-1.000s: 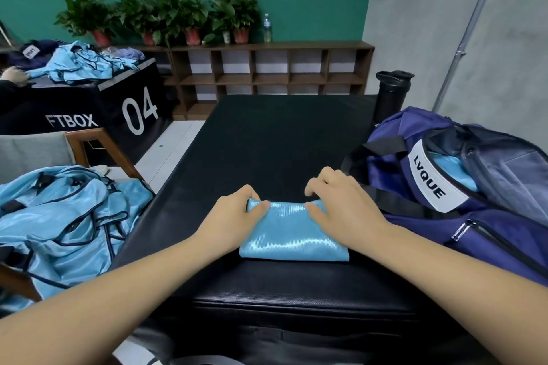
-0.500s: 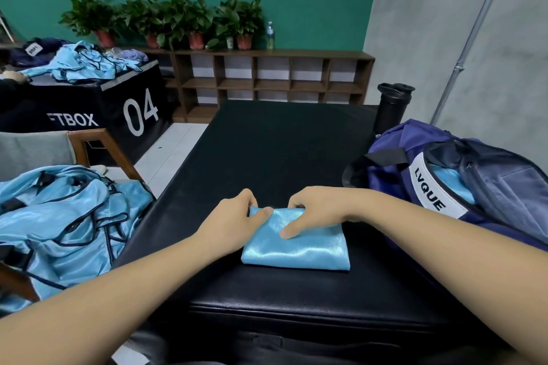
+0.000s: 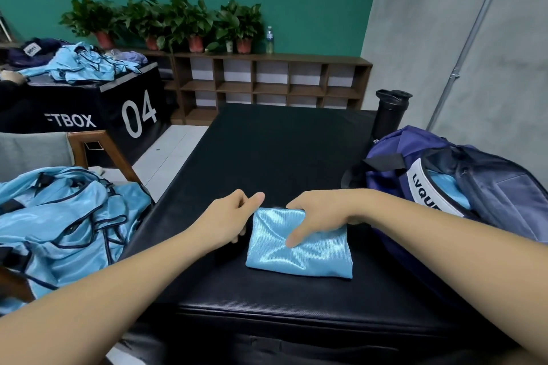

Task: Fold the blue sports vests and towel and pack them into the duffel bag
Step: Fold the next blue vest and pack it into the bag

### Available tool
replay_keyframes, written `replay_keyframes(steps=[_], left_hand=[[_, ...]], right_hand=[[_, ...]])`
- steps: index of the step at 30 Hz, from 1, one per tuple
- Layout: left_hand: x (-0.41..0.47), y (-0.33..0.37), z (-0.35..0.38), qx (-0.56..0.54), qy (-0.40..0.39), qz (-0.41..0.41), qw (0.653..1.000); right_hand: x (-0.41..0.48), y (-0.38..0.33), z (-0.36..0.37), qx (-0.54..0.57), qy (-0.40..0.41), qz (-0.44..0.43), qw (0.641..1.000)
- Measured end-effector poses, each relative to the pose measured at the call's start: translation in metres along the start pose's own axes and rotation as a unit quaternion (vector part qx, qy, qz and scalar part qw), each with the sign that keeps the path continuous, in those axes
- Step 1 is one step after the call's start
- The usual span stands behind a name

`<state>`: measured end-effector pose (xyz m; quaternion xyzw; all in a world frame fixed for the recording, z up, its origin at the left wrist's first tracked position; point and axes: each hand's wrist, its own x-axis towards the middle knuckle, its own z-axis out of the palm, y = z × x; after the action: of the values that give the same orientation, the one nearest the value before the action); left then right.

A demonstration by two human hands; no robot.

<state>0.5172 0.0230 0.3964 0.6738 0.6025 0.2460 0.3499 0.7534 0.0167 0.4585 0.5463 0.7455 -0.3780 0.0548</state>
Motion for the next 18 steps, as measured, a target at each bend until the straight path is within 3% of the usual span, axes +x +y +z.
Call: replay_keyframes(steps=[7, 18], left_hand=[[0.002, 0.005, 0.0, -0.006, -0.012, 0.003, 1.0], [0.003, 0.061, 0.015, 0.048, -0.013, 0.103, 0.993]], right_hand=[[-0.045, -0.001, -0.035, -0.081, 0.071, -0.026, 0.994], [-0.173, 0.075, -0.139, -0.028, 0.222, 0.026, 0.974]])
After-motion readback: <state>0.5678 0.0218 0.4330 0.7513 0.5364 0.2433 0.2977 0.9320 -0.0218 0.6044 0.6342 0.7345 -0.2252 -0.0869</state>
